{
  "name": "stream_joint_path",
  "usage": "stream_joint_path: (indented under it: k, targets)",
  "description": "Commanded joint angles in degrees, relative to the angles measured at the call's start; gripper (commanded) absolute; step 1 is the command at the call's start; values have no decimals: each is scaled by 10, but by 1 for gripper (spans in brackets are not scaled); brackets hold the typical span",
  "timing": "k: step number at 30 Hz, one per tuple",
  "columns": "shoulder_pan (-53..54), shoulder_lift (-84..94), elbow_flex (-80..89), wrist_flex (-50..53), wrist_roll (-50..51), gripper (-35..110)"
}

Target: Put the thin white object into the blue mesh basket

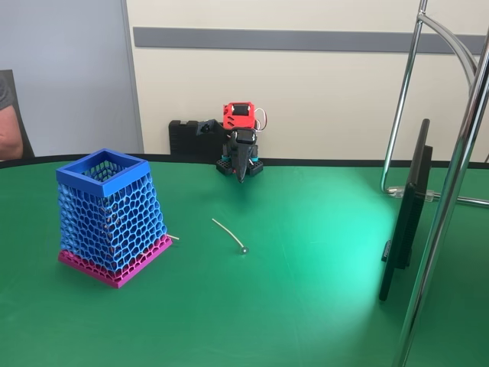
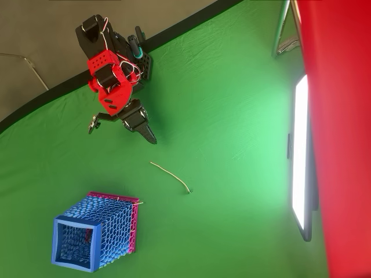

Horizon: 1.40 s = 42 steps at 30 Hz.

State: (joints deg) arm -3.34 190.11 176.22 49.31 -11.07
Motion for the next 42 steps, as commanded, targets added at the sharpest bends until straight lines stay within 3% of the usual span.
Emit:
stream_joint_path:
  k: [1,9,23,32,42]
  targets:
    - [-13,0,4,-3,-12,2]
    - [14,-178,-43,-98,38,1]
    - [27,-443,-251,-123,175,1]
    - [18,-667,-432,-76,310,8]
    - [-15,-911,-660,51,426,14]
